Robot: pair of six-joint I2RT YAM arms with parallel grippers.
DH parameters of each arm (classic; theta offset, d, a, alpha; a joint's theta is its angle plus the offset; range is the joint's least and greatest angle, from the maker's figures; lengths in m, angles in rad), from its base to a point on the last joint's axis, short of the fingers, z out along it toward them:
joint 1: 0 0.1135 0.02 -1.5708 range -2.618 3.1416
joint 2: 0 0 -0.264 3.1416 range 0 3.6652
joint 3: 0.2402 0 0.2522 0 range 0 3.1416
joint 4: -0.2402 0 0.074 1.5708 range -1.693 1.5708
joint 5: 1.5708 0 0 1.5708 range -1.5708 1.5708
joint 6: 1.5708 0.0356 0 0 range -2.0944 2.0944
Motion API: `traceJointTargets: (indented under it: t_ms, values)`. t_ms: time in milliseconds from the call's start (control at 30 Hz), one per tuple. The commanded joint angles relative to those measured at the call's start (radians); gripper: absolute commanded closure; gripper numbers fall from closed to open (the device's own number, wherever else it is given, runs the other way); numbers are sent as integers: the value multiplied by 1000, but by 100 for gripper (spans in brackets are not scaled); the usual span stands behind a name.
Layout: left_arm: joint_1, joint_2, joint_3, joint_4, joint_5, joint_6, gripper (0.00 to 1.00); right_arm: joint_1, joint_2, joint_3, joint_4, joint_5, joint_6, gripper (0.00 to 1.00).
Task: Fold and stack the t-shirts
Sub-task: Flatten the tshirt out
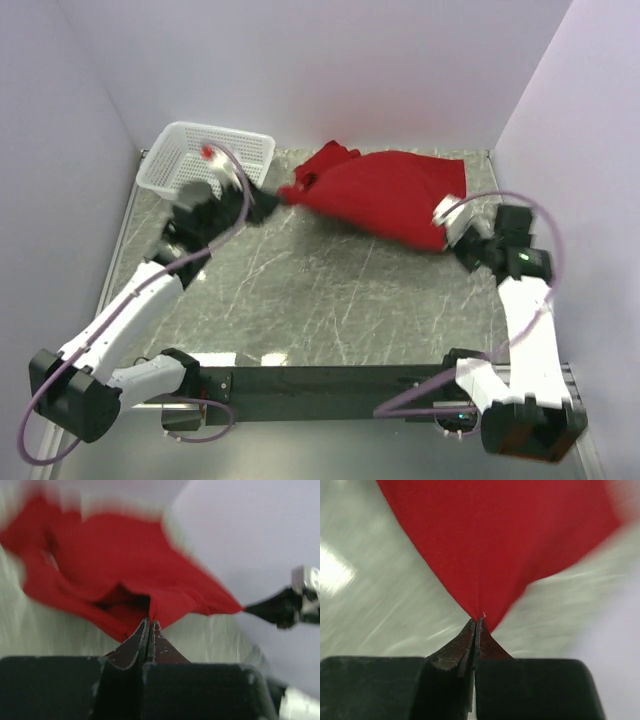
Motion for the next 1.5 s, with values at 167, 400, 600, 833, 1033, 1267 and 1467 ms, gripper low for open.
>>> traceJointTargets:
  t_ms: [167,400,600,833,1033,1267,1467]
  values:
    - [-112,-188,-433,-284,83,-315,99,0,33,-299,-331,-86,-312,100]
    - [-117,-382,-474,-519,33,-438,99,22,99,-190,-484,-165,-380,100]
    - [-117,-397,-490,-590,58,-463,96,73,153,-170,-550,-163,-423,65]
    - [-117,-422,-283,-653,20,-328,30,56,176,8,-485,-267,-225,41]
    - [-115,-310,-203,-530,-163,-187,18,42,258,-29,21,-41,355,41]
    - [-89,236,25,-222,-187,-35,19,-30,442,6,250,202,597,43]
    - [-23,632,380,-225,-108,25,18,-96,564,60,281,240,637,44]
